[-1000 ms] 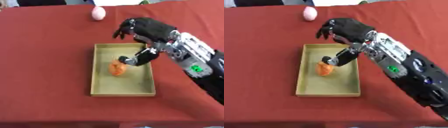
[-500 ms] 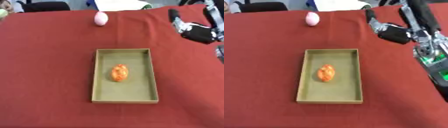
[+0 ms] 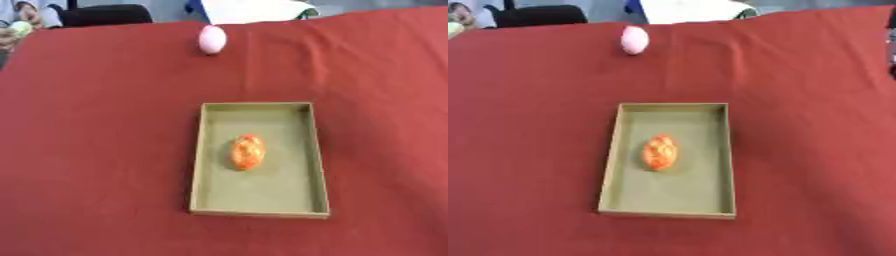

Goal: Pick up objects on the table and place them in the box.

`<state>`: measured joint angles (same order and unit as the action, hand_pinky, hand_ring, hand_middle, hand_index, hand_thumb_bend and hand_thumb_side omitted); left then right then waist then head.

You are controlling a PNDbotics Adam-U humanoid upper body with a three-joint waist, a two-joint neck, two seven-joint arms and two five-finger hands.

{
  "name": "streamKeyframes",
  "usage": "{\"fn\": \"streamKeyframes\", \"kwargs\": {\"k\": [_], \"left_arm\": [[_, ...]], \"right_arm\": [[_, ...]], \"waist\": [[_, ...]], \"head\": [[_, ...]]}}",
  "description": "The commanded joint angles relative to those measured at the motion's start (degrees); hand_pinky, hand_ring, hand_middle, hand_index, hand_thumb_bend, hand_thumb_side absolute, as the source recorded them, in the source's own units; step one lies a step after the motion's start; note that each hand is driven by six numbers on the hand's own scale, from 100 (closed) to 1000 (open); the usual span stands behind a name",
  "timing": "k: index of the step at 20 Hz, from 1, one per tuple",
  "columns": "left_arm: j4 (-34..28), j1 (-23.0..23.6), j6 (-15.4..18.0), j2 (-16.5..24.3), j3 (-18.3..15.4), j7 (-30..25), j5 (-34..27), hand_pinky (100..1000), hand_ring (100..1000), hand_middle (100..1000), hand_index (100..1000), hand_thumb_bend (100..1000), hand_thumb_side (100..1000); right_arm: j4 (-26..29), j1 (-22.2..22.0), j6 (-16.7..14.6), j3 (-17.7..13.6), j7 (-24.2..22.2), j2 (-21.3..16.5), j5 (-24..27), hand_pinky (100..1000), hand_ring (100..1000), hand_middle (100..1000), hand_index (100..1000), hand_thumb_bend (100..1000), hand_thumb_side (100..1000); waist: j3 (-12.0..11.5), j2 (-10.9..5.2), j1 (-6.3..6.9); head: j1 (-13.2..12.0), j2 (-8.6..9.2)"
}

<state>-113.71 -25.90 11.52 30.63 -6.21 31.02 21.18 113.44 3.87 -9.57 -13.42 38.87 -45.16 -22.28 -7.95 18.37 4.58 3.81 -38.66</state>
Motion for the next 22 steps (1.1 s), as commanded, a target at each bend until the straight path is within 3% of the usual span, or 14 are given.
{"fn": "streamKeyframes", "kwargs": {"k": [1,3,10,15,22], "left_arm": [[-0.88,-2.05,-3.88,4.85,0.59,-2.95,0.47,803,735,644,795,153,456],[-0.88,-3.18,-5.86,6.21,1.12,-4.86,0.03,802,731,641,794,134,469],[-0.88,-7.10,-9.97,9.50,2.78,-10.92,-0.56,801,731,641,794,124,478],[1.08,-10.00,-12.79,12.25,4.38,-16.97,2.63,803,739,648,800,143,487],[12.07,-18.35,-13.05,15.49,9.00,-36.53,8.87,817,775,680,816,180,567]], "right_arm": [[1.15,-1.46,-2.98,-2.63,4.43,-0.09,-1.14,683,866,614,791,223,759],[1.15,-2.95,-4.15,-3.33,6.29,0.78,-1.54,682,864,609,789,202,788],[1.15,-6.51,-6.82,-5.00,10.24,4.07,-2.98,681,862,604,786,228,756],[1.15,-8.61,-8.97,-6.45,12.02,5.76,-3.91,680,859,603,787,222,760],[1.15,-8.85,-9.24,-7.07,13.08,6.32,-3.87,680,856,602,787,219,761]], "waist": [[0.61,-0.66,-0.08],[1.52,-0.45,0.01],[4.33,0.49,-0.04],[6.02,1.09,-0.26],[7.62,1.46,-0.10]], "head": [[-1.32,0.47],[-2.29,0.35],[-3.98,1.25],[-5.22,1.74],[-7.23,1.95]]}}
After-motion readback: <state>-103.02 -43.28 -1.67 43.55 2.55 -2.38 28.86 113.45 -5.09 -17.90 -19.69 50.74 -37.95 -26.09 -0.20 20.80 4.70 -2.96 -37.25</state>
